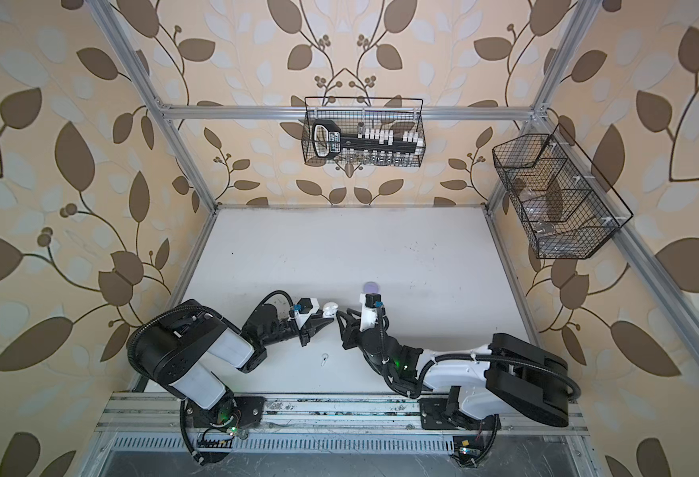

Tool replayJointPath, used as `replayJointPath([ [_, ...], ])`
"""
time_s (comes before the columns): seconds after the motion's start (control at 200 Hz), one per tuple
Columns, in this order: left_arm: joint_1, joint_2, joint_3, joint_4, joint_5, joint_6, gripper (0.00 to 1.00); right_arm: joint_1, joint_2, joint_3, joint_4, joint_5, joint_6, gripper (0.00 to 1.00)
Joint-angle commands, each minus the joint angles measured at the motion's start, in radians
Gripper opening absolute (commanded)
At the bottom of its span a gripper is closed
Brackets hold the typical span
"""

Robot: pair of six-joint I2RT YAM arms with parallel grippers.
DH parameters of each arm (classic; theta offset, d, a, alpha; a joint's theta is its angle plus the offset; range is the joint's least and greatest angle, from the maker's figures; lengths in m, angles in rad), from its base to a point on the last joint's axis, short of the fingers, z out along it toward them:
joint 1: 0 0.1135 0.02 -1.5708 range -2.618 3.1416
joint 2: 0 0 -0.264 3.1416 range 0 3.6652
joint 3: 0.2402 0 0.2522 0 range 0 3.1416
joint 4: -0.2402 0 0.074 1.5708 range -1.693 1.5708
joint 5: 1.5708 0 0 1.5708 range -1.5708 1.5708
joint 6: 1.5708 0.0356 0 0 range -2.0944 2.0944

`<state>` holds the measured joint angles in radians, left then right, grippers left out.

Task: Insert wireless bluetooth earbuds into charging case
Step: Insert the wireless bluetooth earbud into the charging case, then pick up the wireless bluetooth earbud from the bottom-center of the table.

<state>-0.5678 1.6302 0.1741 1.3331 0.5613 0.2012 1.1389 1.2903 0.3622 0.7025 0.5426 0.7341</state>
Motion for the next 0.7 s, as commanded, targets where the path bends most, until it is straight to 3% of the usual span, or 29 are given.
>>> replayJointPath([
  [0.0, 0.009, 0.003, -0.002, 0.087, 0.031, 0.000, 0.10, 0.008, -0.073, 0.046, -0.286, -0.002, 0.031, 0.40],
  [0.15, 0.009, 0.006, 0.001, 0.080, 0.101, 0.014, 0.11, 0.010, -0.169, 0.093, -0.607, -0.014, 0.136, 0.42],
  [0.315, 0.008, -0.018, 0.027, -0.020, 0.100, 0.066, 0.11, 0.025, -0.195, 0.118, -0.736, -0.103, 0.203, 0.43],
  [0.495, 0.008, -0.078, 0.063, -0.197, 0.067, 0.133, 0.08, 0.075, -0.084, 0.236, -0.853, -0.156, 0.208, 0.42],
  [0.695, 0.008, -0.069, 0.056, -0.170, -0.042, 0.191, 0.08, 0.121, 0.105, 0.367, -0.892, -0.227, 0.196, 0.43],
])
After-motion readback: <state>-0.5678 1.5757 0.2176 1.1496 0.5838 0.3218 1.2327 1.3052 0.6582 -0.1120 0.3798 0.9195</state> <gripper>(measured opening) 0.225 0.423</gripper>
